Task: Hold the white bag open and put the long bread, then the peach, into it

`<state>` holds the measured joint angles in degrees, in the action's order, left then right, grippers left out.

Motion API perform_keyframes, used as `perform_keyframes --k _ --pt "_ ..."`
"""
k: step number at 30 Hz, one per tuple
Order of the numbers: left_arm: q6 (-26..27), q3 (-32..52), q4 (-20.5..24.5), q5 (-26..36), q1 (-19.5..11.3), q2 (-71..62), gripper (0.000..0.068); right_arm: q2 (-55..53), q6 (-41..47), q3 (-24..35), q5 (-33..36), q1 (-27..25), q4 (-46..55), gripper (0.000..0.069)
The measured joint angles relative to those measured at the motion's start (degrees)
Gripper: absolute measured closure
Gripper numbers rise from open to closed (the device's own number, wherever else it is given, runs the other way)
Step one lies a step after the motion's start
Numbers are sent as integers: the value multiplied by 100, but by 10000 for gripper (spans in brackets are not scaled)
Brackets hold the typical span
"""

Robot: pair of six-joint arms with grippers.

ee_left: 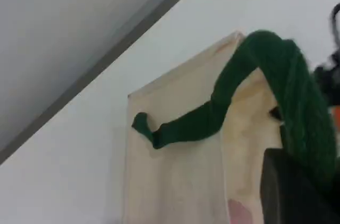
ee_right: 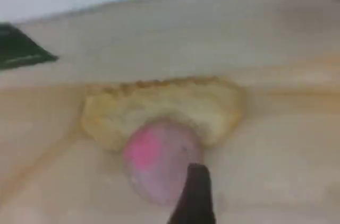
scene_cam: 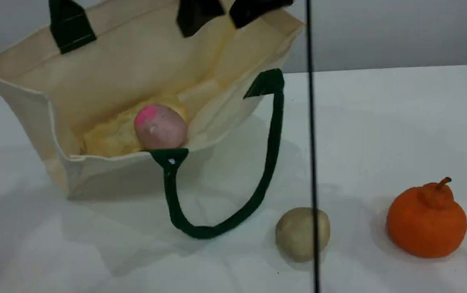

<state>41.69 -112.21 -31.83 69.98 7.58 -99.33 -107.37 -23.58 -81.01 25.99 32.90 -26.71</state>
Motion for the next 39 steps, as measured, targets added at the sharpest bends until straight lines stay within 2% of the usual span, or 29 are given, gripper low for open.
perform_keyframes --k 8,16,23,26,29,34,36,39 --pt "0 0 32 0 0 0 599 708 745 0 527 -439 1169 107" --pt "0 0 21 0 0 0 599 1323 1721 0 1136 -1123 2440 107" --pt "0 0 -5 0 0 0 582 1605 1932 0 1139 -1522 2671 107" --pt "0 0 -205 -5 0 0 524 1605 1932 0 1139 -1542 2671 107" --pt "0 0 -517 -51 0 0 418 1605 1932 0 1143 -1546 2671 107" --pt "0 0 -608 -18 0 0 240 1605 1932 -5 1156 -1546 2709 107" --pt "0 0 -611 -18 0 0 204 1605 1932 -5 1156 -1546 2764 107" --pt "-34 0 -628 -14 0 5 185 1638 1964 -5 1199 -1573 2856 107"
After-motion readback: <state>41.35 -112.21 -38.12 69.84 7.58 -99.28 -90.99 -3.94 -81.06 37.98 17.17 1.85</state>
